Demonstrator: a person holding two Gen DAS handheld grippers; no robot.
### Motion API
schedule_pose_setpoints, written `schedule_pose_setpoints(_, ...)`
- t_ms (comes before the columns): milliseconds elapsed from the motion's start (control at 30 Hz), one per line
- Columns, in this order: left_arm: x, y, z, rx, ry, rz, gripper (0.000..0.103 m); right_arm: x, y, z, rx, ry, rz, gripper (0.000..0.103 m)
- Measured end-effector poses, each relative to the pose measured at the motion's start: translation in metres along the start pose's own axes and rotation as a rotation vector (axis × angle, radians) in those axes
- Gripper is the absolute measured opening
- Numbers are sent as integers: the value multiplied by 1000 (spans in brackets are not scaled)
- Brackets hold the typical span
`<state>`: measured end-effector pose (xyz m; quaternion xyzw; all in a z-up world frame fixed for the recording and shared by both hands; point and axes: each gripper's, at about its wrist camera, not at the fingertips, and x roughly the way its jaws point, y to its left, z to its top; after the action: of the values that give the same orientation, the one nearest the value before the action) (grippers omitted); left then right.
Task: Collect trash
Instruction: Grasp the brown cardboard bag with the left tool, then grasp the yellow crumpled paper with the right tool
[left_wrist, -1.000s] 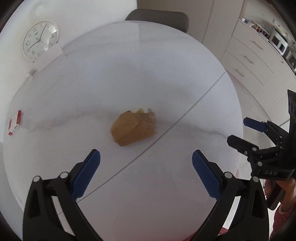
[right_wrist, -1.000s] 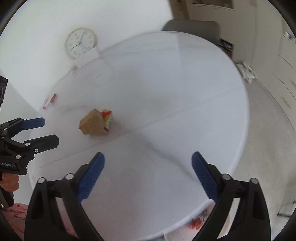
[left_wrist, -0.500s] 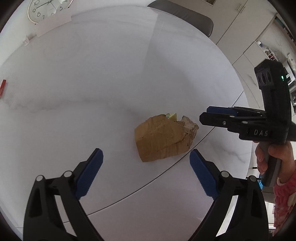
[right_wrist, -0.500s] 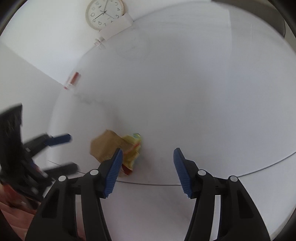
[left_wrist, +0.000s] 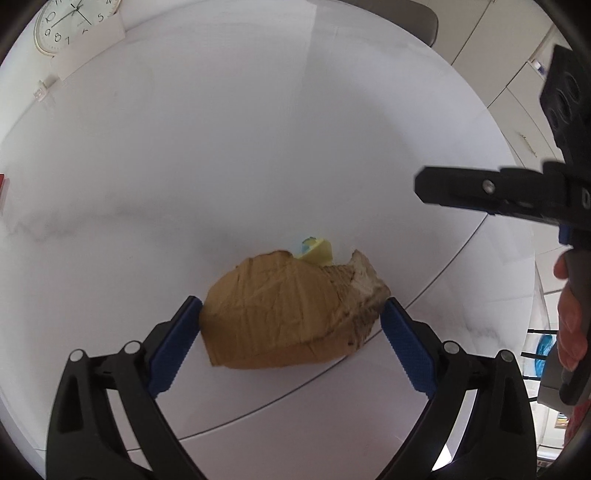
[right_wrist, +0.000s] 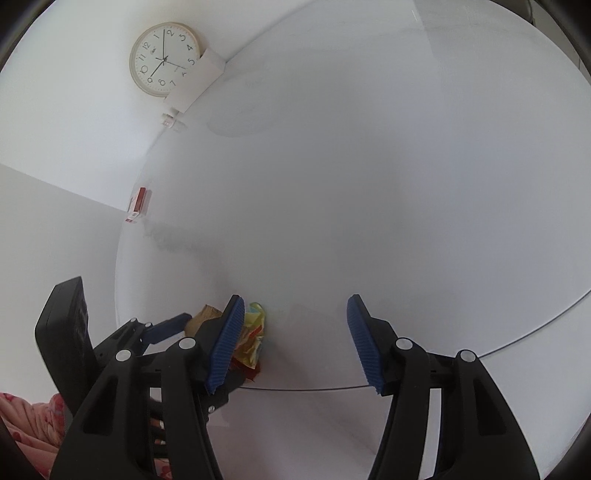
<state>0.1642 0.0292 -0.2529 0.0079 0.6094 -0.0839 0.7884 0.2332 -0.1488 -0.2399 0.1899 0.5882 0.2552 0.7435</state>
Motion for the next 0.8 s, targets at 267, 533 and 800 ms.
schedule_pose_setpoints(267,-3,14,-14,33,-122,-32,81,4,-6,-5,-46,65,20,58)
schedule_pose_setpoints(533,-15,9,-51,174,-217,32,79,33,29,-16,-213,200,12,58)
schedule_pose_setpoints(800,-43,50,-43,57,-189,-7,77,62,80,-31,-410,217,-124,58)
